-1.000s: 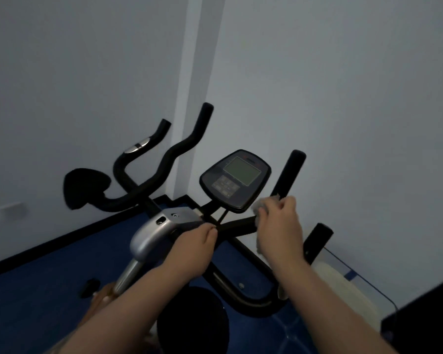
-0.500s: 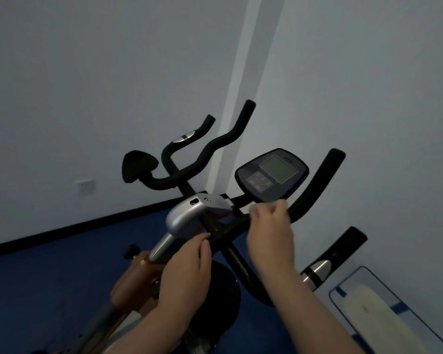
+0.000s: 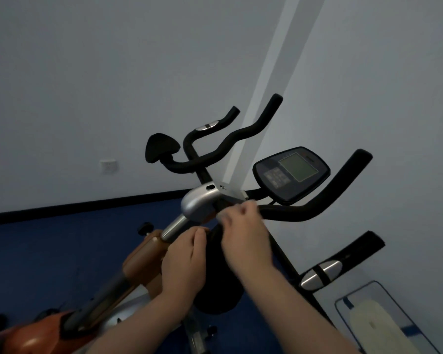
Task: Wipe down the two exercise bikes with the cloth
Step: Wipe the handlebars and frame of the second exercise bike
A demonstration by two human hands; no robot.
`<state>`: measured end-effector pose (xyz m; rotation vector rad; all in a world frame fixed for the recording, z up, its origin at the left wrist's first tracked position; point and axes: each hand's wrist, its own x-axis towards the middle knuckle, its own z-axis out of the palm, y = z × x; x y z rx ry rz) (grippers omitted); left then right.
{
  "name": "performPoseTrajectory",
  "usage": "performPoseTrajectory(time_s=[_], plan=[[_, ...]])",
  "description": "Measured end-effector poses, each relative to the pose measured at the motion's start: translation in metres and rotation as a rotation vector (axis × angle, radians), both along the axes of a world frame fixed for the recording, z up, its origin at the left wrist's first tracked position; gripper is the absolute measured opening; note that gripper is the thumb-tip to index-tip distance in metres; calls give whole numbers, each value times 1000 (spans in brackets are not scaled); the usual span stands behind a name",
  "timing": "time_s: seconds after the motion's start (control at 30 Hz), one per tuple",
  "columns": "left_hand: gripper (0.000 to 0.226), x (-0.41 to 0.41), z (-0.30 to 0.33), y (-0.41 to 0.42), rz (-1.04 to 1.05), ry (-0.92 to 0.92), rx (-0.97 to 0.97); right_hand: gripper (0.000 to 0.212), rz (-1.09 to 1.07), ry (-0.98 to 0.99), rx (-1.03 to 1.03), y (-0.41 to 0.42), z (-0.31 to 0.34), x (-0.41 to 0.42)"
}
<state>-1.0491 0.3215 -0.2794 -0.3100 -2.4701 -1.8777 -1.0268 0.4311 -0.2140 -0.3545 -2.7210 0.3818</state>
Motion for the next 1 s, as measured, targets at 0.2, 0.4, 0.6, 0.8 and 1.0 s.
performPoseTrajectory(time_s=[0.2, 0.4, 0.6, 0.8, 1.0], plan=[[36, 0, -3, 0, -18, -10, -11, 20, -49, -21, -49, 53, 54, -8], [39, 2, 0, -1, -20, -29, 21, 19, -197, 5, 150, 35, 25, -2], [33, 1, -2, -2, -49, -49, 57, 20, 140, -220, -159, 10, 25, -8], [32, 2, 2, -2, -35, -42, 68, 21, -313, 17, 91, 81, 62, 0], [30, 0, -1, -1, -60, -39, 62, 20, 74, -81, 96, -4, 3, 4]])
